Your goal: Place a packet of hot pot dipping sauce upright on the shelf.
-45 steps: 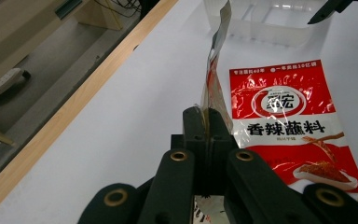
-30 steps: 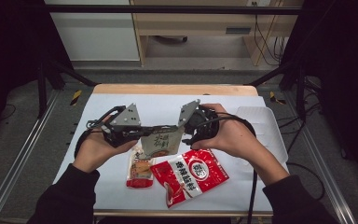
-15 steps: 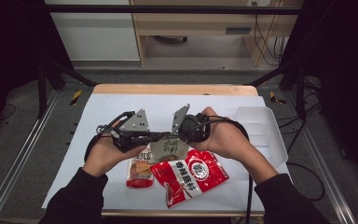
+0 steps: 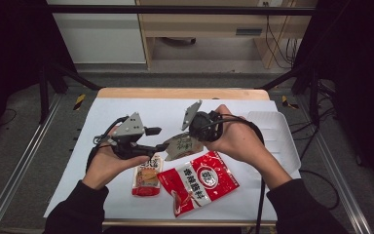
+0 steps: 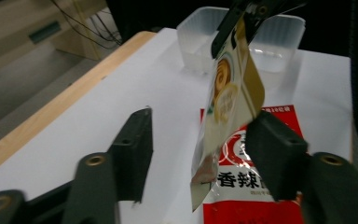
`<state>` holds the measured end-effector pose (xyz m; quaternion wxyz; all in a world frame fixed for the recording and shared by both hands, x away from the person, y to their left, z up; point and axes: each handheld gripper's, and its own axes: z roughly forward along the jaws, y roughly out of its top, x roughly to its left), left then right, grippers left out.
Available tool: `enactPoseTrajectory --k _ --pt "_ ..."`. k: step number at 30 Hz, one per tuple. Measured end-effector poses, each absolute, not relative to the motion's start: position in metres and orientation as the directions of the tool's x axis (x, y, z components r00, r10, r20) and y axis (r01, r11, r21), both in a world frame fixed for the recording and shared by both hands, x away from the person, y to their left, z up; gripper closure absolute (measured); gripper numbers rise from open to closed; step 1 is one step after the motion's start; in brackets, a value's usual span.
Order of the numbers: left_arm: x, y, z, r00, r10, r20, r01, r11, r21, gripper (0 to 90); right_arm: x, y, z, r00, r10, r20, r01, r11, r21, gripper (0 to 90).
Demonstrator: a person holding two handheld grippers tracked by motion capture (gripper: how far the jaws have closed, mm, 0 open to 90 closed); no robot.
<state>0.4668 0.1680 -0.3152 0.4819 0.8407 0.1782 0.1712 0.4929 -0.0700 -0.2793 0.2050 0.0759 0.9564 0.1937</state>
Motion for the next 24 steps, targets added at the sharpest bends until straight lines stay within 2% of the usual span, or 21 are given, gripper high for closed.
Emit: enactPoseTrajectory --k 4,12,17,21,24 --pt "0.462 0.179 -0.322 0.847 0.514 0.136 0.146 -0.471 0.87 27.6 0.496 -0.082 -0.27 -0.898 0.248 -0.363 0.082 0.906 0.415 90.0" --pt "0.453 0.215 -0.352 0.783 0.609 0.13 0.221 -0.467 0.856 10.8 0.501 -0.116 -0.252 -0.872 0.309 -0.38 0.122 0.889 0.442 90.0" --pt "0.448 0.253 -0.381 0.677 0.723 0.137 0.272 -0.419 0.867 9.5 0.506 -0.142 -0.244 -0.851 0.358 -0.384 0.152 0.868 0.473 90.0" --pt "0.45 0.27 -0.391 0.648 0.753 0.114 0.288 -0.381 0.879 8.4 0.508 -0.154 -0.239 -0.839 0.38 -0.39 0.168 0.862 0.478 90.0" --pt "0.445 0.283 -0.406 0.591 0.801 0.093 0.325 -0.342 0.882 6.9 0.511 -0.169 -0.233 -0.817 0.421 -0.393 0.191 0.842 0.504 90.0"
